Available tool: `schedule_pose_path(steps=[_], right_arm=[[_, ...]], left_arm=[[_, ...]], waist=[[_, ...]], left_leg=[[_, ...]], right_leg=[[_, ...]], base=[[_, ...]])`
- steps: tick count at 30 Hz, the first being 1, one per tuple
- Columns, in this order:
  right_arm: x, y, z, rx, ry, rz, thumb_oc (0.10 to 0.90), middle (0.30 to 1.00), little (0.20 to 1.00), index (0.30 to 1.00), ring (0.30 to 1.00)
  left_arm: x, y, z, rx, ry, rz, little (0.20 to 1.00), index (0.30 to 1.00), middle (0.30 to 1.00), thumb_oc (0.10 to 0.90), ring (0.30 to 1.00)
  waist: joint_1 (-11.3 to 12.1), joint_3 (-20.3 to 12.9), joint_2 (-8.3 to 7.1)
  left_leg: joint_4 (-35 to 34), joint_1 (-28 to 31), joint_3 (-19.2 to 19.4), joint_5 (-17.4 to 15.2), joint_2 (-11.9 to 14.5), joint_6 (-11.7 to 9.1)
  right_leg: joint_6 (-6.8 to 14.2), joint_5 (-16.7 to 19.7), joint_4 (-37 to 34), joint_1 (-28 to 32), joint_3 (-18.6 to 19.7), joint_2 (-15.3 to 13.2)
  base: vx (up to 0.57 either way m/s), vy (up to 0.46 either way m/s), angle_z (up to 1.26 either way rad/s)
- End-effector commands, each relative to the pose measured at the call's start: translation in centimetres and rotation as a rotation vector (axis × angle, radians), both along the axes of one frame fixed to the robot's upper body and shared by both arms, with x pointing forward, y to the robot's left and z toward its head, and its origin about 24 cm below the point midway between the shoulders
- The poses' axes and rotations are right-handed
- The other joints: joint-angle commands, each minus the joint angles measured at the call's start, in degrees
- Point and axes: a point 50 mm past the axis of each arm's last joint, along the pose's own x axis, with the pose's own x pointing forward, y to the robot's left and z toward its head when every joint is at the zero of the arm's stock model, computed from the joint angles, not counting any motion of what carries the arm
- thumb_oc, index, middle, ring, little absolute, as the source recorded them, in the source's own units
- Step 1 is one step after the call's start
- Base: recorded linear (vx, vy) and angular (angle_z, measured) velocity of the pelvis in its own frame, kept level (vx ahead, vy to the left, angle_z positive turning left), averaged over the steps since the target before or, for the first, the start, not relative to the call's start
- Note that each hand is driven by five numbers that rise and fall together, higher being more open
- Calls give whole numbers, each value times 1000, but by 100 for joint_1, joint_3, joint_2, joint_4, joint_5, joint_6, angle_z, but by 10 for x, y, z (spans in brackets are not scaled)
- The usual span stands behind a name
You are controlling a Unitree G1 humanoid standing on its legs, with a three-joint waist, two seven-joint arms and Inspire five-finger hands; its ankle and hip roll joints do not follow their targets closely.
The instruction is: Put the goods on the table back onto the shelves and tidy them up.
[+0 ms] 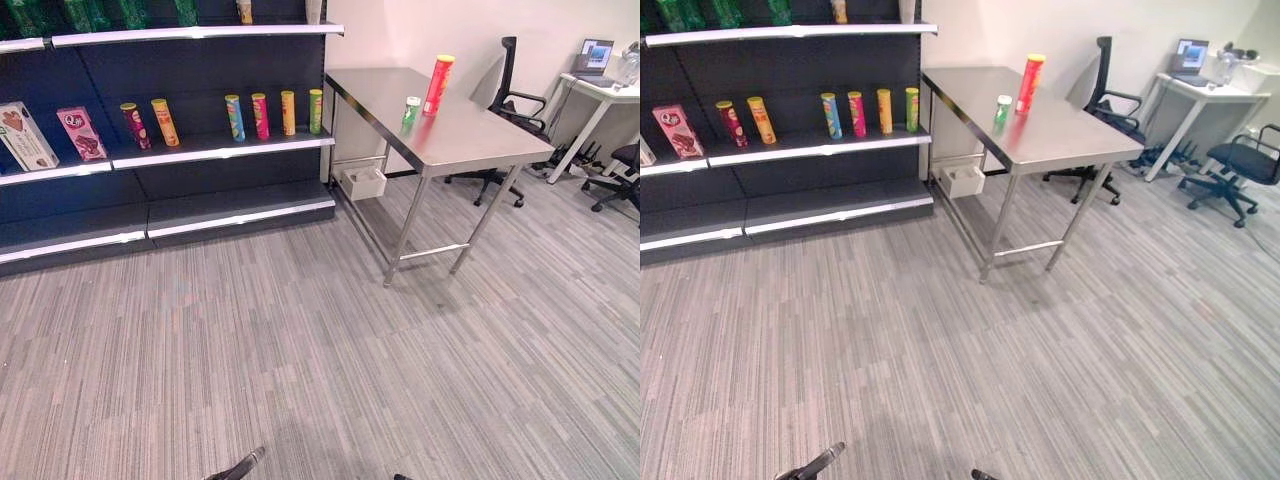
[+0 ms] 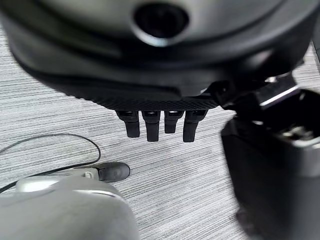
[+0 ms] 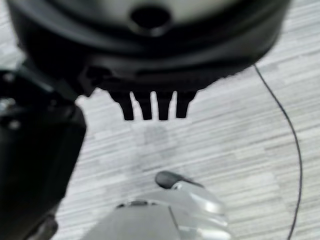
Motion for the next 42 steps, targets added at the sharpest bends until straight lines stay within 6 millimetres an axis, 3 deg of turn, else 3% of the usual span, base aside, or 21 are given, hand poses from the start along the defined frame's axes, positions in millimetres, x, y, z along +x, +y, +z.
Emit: schedule_pose_path(steps=[1, 7, 13, 20, 24, 26, 28, 30, 31, 35, 37, 39, 40, 42], right_arm=[[32, -26, 14, -82, -113, 14, 800, 900, 900, 900, 900], [37, -29, 18, -96, -133, 54, 800, 900, 900, 900, 900], [24, -28, 12, -101, -46, 98, 800, 900, 900, 900, 900], [27, -27, 12, -98, -42, 112, 800, 900, 900, 900, 900], [40, -33, 17, -119, -84, 108, 800, 900, 900, 900, 900], [46, -34, 20, -130, -114, 136, 800, 900, 900, 900, 900], [48, -36, 22, -135, -121, 141, 800, 900, 900, 900, 900], [50, -39, 23, -143, -130, 136, 800, 900, 900, 900, 900], [55, -40, 26, -150, -148, 140, 800, 900, 900, 900, 900], [67, -43, 32, -168, -192, 164, 800, 900, 900, 900, 900], [73, -43, 34, -173, -214, 164, 800, 900, 900, 900, 900], [75, -42, 35, -172, -220, 169, 800, 900, 900, 900, 900], [76, -37, 33, -159, -221, 187, 800, 900, 900, 900, 900], [74, -27, 29, -140, -204, 221, 800, 900, 900, 900, 900]], left_arm=[[29, 3, 9, 4, -120, -11, 900, 900, 900, 800, 900], [29, 4, 10, 10, -122, -22, 900, 900, 900, 800, 900], [26, 3, 8, 18, -92, -41, 900, 900, 900, 800, 900], [30, 7, 9, 40, -89, -83, 900, 900, 900, 800, 900], [49, 7, 15, 52, -137, -91, 900, 900, 900, 800, 900], [55, 5, 17, 62, -158, -109, 900, 900, 900, 800, 900], [53, 6, 16, 67, -151, -109, 900, 900, 900, 800, 900], [55, 6, 17, 73, -153, -113, 900, 900, 900, 800, 900], [53, 6, 17, 86, -149, -143, 900, 900, 900, 800, 900], [46, 9, 15, 95, -132, -153, 900, 900, 900, 800, 900], [45, 10, 15, 96, -127, -141, 900, 900, 900, 800, 900], [43, 10, 14, 95, -123, -134, 900, 900, 900, 800, 900], [33, 13, 12, 96, -98, -105, 900, 900, 900, 800, 900], [25, 19, 11, 108, -80, -84, 900, 900, 900, 800, 900]], waist=[[-42, 63, -67], [-59, 87, -48], [-76, 136, -14], [-75, 235, 3], [-66, 562, -109], [-7, 785, -206], [8, 828, -232], [44, 858, -254], [87, 824, -267], [311, 787, -115], [413, 808, -63], [445, 794, -45], [493, 615, 24], [593, 362, -88]], left_leg=[[-143, 127, 293, -120, 295, -442], [-143, 165, 317, -118, 325, -459], [-143, 194, 248, -103, 357, -480], [-60, 197, 196, -69, 419, -493], [1204, -583, 39, -310, 479, -543], [2509, -1252, -158, -31, 590, -624], [2850, -1438, -228, 115, 615, -624], [2731, -1699, -220, 119, 601, -582], [2291, -1822, -141, 55, 566, -551], [652, -2112, -161, 970, 707, -727], [48, -2268, -37, 1216, 782, -841], [-80, -2268, 68, 1262, 810, -867], [-143, -2142, 182, 1330, 867, -862], [-142, -1897, 424, 1408, 792, -768]], right_leg=[[807, 337, -411, 210, -110, -500], [792, 312, -411, 243, -101, -483], [729, 230, -411, 299, -129, -418], [643, 182, -381, 296, -63, -335], [448, 53, -71, 31, -27, -286], [256, -37, -36, 156, -108, -177], [212, -80, -70, 250, -148, -122], [233, -136, -128, 317, -216, -125], [287, -163, -192, 344, -236, -140], [375, -315, -354, 592, -157, -19], [400, -430, -402, 796, -84, 7], [423, -481, -411, 884, -49, 3], [509, -606, -411, 1036, 61, 41], [641, -745, -349, 1222, 131, -247]], base=[[0, 0, 0], [15, -33, -6], [39, -59, 1], [22, -58, 0], [-74, -148, 5], [31, -249, 15], [95, -102, 24], [105, -14, 3], [155, 48, 8], [243, 95, -14], [237, 96, 2], [272, 135, -31], [558, 325, -45], [600, 377, -61]])
